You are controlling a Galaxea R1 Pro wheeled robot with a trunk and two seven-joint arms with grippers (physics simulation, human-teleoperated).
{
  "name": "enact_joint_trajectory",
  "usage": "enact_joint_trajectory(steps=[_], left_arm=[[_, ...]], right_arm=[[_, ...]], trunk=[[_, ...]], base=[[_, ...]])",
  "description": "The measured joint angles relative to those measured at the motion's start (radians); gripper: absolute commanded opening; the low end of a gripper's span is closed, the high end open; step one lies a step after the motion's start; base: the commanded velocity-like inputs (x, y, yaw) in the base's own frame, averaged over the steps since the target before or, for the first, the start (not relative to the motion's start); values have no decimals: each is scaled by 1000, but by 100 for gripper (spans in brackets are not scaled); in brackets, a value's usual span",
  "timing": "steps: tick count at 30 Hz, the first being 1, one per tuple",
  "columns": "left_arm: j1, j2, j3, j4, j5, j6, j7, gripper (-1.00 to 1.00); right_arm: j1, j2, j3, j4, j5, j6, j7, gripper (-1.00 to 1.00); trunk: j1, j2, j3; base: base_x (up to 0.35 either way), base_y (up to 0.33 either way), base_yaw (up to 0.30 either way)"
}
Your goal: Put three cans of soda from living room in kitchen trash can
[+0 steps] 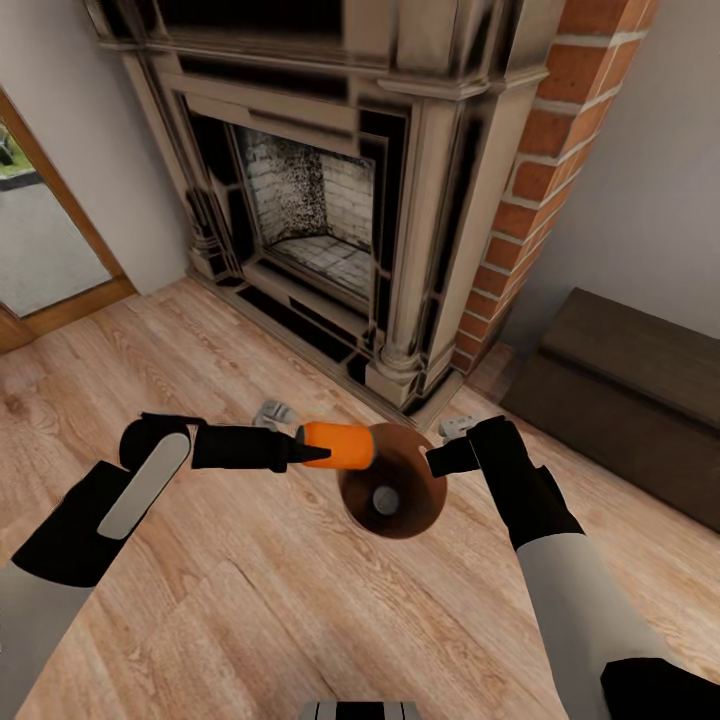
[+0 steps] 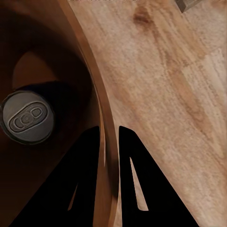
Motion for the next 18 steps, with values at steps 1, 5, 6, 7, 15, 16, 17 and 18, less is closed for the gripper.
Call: enact_joint_trajectory(steps=[1, 5, 6, 7, 15, 16, 17, 18], left_arm=[[0, 0, -6, 0, 0, 0, 0, -100], [0, 0, -23, 0, 0, 0, 1, -100], [0, -1, -24, 0, -1, 0, 3, -100], [0, -1, -25, 0, -1, 0, 5, -100], [0, -7, -54, 3, -3, 0, 113, -100], [0, -8, -61, 3, -1, 0, 124, -100], [0, -15, -72, 3, 0, 0, 139, -100], [0, -21, -77, 3, 1, 0, 146, -100]], right_arm=[[0, 0, 0, 0, 0, 0, 0, -100], [0, 0, 0, 0, 4, -1, 0, -100], [0, 0, 0, 0, 3, -1, 0, -100], [0, 0, 0, 0, 2, -1, 0, -100], [0, 12, 36, -1, -4, 1, 1, -100], [0, 12, 39, -1, -7, 2, 1, -100], [0, 15, 42, -1, -2, 1, 0, -100], [0, 16, 43, -1, 1, 0, 0, -100]], trunk=[[0, 0, 0], [0, 0, 0], [0, 0, 0], [0, 0, 0], [0, 0, 0], [0, 0, 0], [0, 0, 0], [0, 0, 0]], base=[[0, 0, 0], [0, 0, 0], [0, 0, 0], [0, 0, 0], [0, 0, 0], [0, 0, 0], [0, 0, 0], [0, 0, 0]])
